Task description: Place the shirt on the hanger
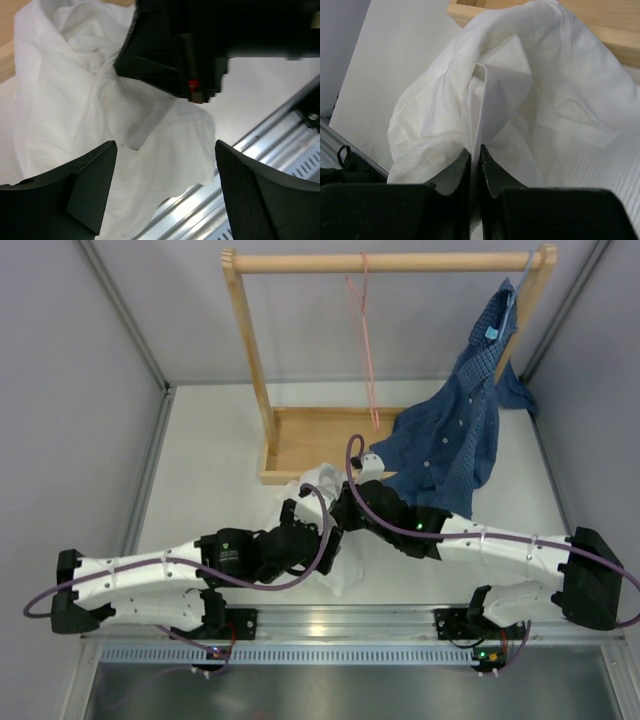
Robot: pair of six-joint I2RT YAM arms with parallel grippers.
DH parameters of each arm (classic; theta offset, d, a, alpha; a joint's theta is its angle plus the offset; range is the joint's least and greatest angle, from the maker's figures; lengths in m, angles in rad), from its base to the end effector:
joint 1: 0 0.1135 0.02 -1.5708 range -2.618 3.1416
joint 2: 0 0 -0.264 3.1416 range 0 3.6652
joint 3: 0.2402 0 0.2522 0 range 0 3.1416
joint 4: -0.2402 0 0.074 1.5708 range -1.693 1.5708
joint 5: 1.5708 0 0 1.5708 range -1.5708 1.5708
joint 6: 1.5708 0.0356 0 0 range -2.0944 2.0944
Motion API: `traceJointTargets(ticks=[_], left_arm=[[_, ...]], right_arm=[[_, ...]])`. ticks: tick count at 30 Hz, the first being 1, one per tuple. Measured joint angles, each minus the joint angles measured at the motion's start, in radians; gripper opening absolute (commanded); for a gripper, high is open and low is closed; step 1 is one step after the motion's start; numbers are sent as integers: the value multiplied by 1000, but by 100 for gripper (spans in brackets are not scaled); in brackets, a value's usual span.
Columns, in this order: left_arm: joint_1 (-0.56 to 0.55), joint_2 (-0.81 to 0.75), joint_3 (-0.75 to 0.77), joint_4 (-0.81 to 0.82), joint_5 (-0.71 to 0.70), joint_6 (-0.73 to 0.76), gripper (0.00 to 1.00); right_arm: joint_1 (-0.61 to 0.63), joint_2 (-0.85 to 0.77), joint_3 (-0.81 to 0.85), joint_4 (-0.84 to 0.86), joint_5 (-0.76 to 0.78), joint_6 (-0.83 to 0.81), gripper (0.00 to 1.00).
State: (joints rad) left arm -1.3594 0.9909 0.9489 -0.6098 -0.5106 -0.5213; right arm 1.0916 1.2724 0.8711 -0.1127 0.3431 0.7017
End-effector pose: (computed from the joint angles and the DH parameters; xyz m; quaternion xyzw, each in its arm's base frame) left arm 0.0603 -0.1979 0.3203 0.2506 0.8378 -0.2132 0.4358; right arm 0.1420 0.2473 0.2725 -0.0804 0.8515 0.2961 0.4253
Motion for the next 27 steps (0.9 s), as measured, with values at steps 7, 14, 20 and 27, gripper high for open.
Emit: traceJointTargets(ticks=[7,14,20,27], left_arm=[[2,81,-65,34,-205,12,57],[2,83,-140,195,-229,115,0],[1,-1,-175,230,-291,107,0],[1,-214,-8,-26,-386,-133,0]], right_arm=[[0,-19,-1,5,-49,-16,10],[0,-25,-1,16,-128,-40,23],[-7,-80,-5,12,-150,-76,77],[-169,-369,-125,16,-278,-196,92]])
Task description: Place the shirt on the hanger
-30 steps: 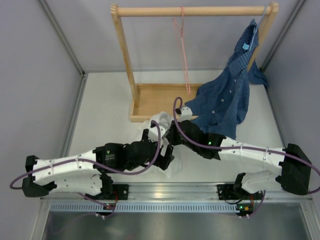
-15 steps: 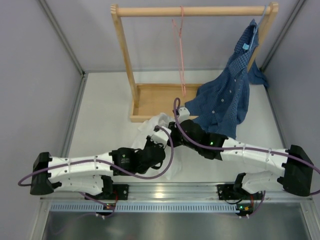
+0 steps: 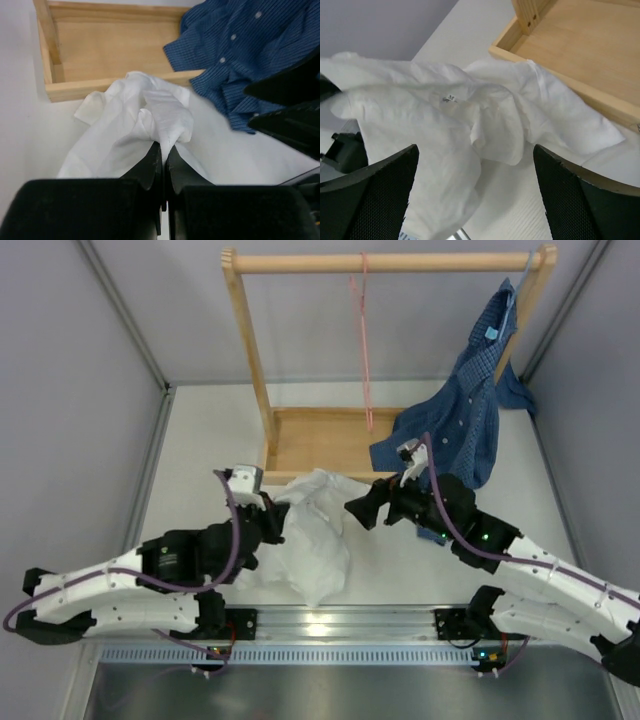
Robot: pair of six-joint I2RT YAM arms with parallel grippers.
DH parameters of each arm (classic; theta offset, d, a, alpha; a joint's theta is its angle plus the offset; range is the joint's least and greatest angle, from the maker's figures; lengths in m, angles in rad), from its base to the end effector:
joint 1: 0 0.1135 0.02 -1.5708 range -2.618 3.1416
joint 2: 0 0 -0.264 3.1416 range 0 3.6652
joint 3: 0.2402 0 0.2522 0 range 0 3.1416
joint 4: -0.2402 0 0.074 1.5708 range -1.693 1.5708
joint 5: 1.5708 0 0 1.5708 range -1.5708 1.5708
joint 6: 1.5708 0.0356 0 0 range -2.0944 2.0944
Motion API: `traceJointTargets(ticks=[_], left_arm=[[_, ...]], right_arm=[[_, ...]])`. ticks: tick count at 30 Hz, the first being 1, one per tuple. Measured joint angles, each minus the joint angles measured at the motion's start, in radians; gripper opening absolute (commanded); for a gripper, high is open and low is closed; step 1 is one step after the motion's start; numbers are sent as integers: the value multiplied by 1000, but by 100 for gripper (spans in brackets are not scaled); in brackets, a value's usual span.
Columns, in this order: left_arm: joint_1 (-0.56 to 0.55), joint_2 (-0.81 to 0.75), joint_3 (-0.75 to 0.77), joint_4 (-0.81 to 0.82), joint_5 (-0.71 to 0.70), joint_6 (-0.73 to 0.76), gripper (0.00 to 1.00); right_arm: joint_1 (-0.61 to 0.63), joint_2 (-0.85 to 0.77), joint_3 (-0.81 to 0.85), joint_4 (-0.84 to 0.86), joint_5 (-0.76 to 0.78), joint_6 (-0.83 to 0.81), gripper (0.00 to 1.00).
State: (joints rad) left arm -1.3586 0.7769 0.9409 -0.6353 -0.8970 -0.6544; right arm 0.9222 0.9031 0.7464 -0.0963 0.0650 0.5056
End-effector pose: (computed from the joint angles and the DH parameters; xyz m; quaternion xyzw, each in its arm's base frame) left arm 0.0586 -0.1401 0.3541 0.0523 0.7993 -0.2001 0.5642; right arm 0.1311 0.1691 0.3144 -0.1440 0.7773 0.3813 0.4793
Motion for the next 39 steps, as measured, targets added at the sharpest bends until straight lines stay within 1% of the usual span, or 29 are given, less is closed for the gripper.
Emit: traceJointTargets(ticks=[3,7,10,12,15,17,19,20,21,22,23,25,29,31,33,34,36,38,39], left_arm=[[1,-40,99,-66,41,-26,0],[2,-57,229,-108,185,-6,0],[1,-56,276,-126,298,17,0],[1,-56,285,-140,343,26,0],[2,-60,285,-164,384,29,0],[1,-62,285,-177,397,29,0],[2,-69,285,-185,401,30,0],[2,-72,285,-187,401,30,0],[2,-74,285,-189,399,30,0],[1,-75,285,-190,395,29,0],[2,-76,286,-193,381,28,0],[1,-76,292,-217,341,24,0],[1,-68,323,-268,185,20,0],[1,-45,355,-280,81,27,0],[2,16,427,-274,-54,84,0],[2,59,476,-254,-116,142,0],[1,158,596,-161,-199,281,0],[1,261,729,-40,-233,431,0],[0,302,780,4,-241,479,0]], right_arm=[[-42,-50,-37,39,-146,-90,90],[-41,-7,-47,107,-341,-219,88],[-42,35,-47,150,-429,-299,87],[-42,58,-47,180,-472,-351,86],[-42,96,-46,229,-505,-399,79],[-41,140,-45,276,-521,-422,58],[-39,187,-43,302,-534,-435,42],[-35,212,-39,306,-539,-439,25],[-32,237,-37,315,-539,-449,16],[-27,253,-37,318,-538,-450,2],[-24,266,-37,317,-537,-452,0],[-18,266,-37,314,-510,-451,0],[-13,206,-11,274,-381,-446,0],[-11,164,79,171,-291,-443,0],[-11,139,222,62,-222,-444,0],[-11,137,323,-5,-189,-443,0],[-10,145,549,-146,-133,-442,0],[-8,174,777,-281,-102,-438,0],[-3,200,901,-345,-90,-433,0]])
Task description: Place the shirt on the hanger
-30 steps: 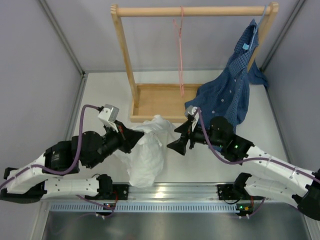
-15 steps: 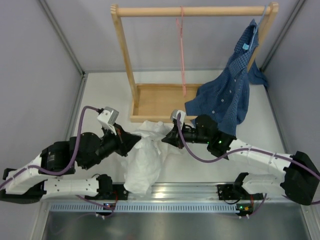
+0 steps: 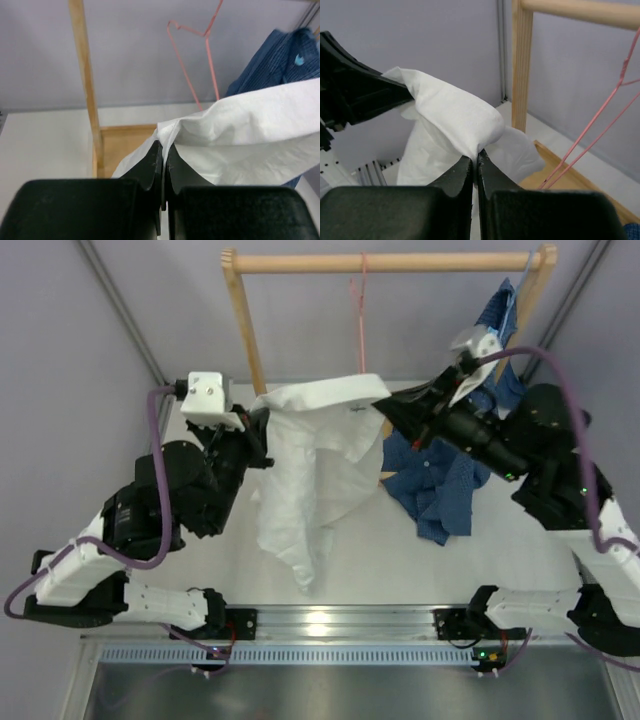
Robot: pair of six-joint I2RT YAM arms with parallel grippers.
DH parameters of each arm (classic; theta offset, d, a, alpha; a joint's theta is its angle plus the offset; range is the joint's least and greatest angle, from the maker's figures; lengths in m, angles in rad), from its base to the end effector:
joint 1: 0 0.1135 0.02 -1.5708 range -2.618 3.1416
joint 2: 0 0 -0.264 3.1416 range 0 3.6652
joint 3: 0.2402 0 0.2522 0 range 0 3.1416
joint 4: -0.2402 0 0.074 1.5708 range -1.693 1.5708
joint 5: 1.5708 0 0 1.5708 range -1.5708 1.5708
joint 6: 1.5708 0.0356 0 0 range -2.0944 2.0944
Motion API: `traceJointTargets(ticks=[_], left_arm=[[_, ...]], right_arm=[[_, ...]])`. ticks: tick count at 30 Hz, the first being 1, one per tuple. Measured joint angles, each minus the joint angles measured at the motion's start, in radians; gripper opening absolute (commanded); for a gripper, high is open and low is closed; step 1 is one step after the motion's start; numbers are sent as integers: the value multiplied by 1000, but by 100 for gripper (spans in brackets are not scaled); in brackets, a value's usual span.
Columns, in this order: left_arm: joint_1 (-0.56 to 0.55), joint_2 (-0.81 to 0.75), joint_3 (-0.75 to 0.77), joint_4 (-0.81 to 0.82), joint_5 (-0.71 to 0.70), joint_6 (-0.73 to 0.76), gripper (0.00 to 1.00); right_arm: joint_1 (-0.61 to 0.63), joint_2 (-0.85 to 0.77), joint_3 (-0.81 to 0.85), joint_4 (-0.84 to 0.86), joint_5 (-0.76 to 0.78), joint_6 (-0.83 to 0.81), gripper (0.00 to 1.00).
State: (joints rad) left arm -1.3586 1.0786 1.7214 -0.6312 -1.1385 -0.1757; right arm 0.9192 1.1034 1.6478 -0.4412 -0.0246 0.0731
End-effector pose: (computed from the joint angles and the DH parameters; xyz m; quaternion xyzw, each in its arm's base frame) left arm 0.0620 -0.1342 0.5421 0.0119 0.7053 -0.1430 0.6942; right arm 0.1136 0.1504 0.5387 -0.2832 0.6069 0.3607 0.6491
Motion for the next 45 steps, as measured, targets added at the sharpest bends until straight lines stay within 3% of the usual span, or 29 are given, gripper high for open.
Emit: traceJointTargets(ticks=[3,6,9,13,14,16,17,18,21,24,28,32,37,38,41,43,45], left_arm=[[20,109,119,61,37,70,0],[169,131,53,47,191,-6,0],[382,98,-248,98,417,-143,0],[436,84,-694,192,630,-268,4],[433,76,-787,224,697,-290,8],[433,42,-932,312,831,-315,36],[433,25,-970,336,869,-322,51],[439,5,-1004,357,910,-322,78],[448,-30,-1025,418,999,-308,98],[380,-43,-1011,470,982,-243,98],[136,-34,-956,505,775,-85,98],[72,15,-901,569,591,55,98],[87,150,-865,632,424,187,73],[92,179,-862,632,406,204,61],[109,240,-861,631,383,234,37],[115,257,-861,631,377,247,34],[115,259,-861,633,372,254,10]], right_arm=[[21,14,142,-93,38,26,0],[30,-54,11,-162,92,70,0],[36,-116,-226,-229,166,138,0],[37,-171,-567,-300,237,245,0],[37,-192,-636,-324,240,268,0],[40,-244,-732,-341,240,304,0],[40,-262,-753,-351,243,315,0],[40,-289,-772,-360,249,324,0],[40,-317,-779,-366,266,340,0],[37,-288,-768,-369,285,339,0],[-5,-193,-713,-367,288,320,0],[-34,-170,-660,-367,271,300,0],[-38,-193,-604,-365,237,278,0],[-40,-200,-601,-365,232,275,0],[-54,-213,-599,-367,214,266,0],[-66,-213,-599,-367,208,260,0],[-84,-212,-599,-367,200,258,0]])
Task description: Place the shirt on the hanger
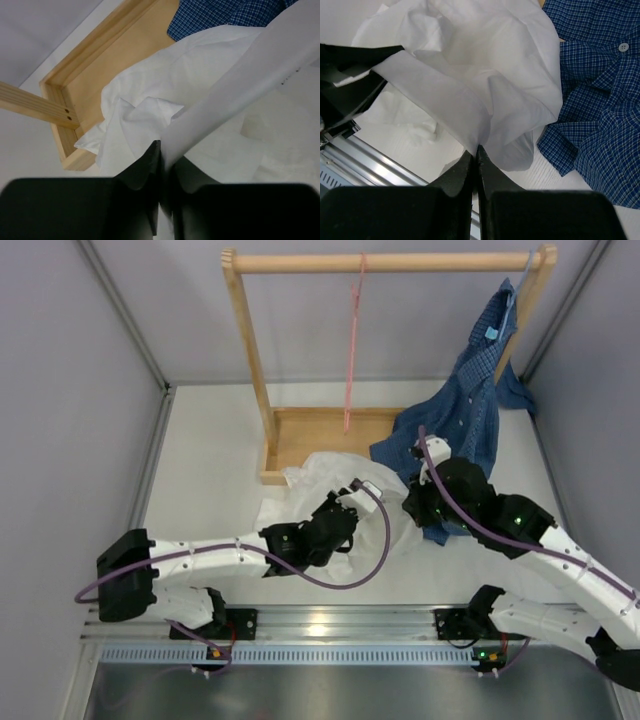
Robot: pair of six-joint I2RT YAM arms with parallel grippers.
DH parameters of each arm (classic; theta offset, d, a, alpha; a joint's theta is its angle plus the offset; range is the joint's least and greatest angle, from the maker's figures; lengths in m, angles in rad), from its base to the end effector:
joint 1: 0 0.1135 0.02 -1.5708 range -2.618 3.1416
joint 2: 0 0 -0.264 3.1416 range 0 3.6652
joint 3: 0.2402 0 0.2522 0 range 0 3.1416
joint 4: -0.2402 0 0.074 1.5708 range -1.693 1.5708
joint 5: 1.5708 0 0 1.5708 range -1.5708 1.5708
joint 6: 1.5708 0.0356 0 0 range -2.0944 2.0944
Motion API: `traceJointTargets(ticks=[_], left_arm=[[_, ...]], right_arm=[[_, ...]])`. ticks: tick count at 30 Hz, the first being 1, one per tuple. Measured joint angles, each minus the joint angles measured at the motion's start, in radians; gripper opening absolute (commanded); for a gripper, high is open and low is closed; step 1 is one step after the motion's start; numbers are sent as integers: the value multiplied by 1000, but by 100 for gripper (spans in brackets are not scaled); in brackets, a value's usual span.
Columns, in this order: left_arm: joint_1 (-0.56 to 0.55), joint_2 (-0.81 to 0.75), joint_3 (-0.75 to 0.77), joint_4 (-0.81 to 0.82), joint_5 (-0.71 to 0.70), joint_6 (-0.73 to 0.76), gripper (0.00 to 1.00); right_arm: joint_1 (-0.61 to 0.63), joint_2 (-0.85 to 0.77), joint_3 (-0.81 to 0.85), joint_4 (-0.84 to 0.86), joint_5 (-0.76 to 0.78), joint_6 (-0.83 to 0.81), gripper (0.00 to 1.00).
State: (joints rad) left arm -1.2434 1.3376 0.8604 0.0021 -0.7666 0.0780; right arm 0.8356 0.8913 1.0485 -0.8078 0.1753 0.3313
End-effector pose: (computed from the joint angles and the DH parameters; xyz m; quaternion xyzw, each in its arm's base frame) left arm 0.1175 -0.2693 0.2656 0.3321 0.7446 0.0007 0.5790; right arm 0.1209 0.1245 0.3504 -0.1850 0.8740 0.1782 0.4124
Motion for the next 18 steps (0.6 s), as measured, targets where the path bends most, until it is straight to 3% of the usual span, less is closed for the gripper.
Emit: traceJointTargets(ticks=[1,6,11,18], left_arm=[[0,0,0,8,-5,1,0],[-1,0,32,-18,-41,3,0],[0,-11,272,-184,-122,-39,0],[-5,-116,739,-266,-46,-37,0]], right_arm=[[-8,0,0,0,-3,-2,0],[-21,-3,0,16,-39,-25,0],[-23,-23,57,48,-133,-79,0],[-23,98,578,120,-254,-176,0]])
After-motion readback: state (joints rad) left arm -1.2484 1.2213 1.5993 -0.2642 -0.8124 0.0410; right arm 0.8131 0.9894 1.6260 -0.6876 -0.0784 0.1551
